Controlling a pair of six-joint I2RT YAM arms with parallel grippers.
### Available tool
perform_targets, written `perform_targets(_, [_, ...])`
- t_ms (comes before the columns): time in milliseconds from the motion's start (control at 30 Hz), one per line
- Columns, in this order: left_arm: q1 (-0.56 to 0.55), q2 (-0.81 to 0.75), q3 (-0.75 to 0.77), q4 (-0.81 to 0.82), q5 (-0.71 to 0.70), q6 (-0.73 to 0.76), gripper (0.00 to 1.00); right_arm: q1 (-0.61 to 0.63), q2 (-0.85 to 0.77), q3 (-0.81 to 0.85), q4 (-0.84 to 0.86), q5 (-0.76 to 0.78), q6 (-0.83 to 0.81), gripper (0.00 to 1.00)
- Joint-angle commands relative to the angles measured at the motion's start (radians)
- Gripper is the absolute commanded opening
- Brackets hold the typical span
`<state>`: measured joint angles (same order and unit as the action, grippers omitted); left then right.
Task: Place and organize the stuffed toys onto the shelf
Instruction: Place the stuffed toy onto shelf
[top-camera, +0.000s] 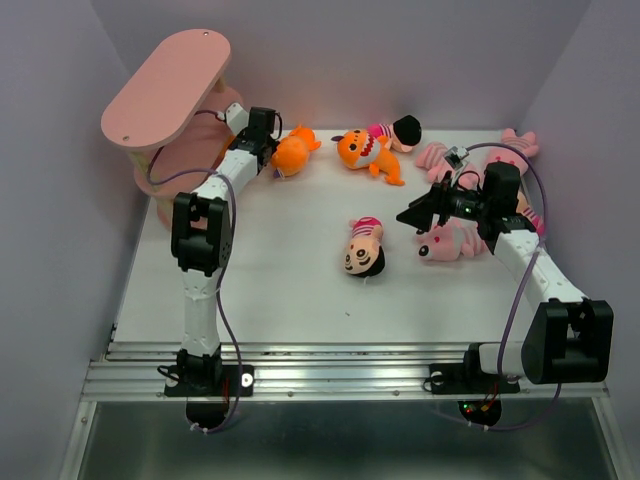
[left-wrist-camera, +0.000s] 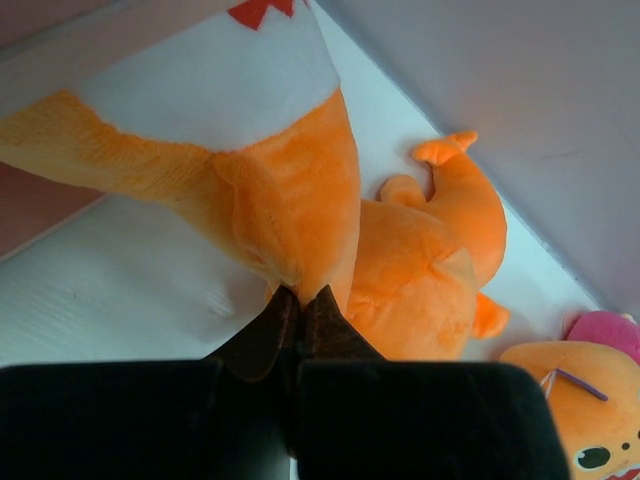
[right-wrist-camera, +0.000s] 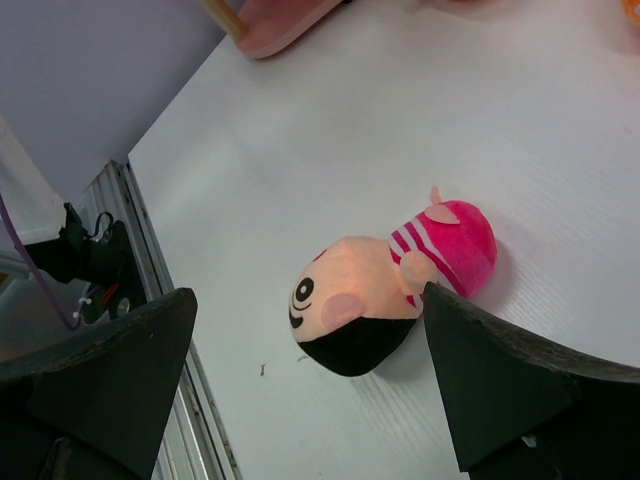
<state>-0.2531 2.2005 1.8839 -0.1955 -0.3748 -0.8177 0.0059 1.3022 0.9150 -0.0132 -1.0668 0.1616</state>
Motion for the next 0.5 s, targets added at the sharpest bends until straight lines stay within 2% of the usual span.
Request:
perform_targets(0, [0.021,0.008,0.087,0.01,-0.027,0.014,0.0,-0.009,-0.026,-0.001,0.058,-0.024,-0.004,1.0])
perform_targets(467, [0.034,0.073,0.161,0.016,-0.072,0.041,0.0,-0.009,-0.011,-0.004,0.061,-0.03,-0.004,1.0])
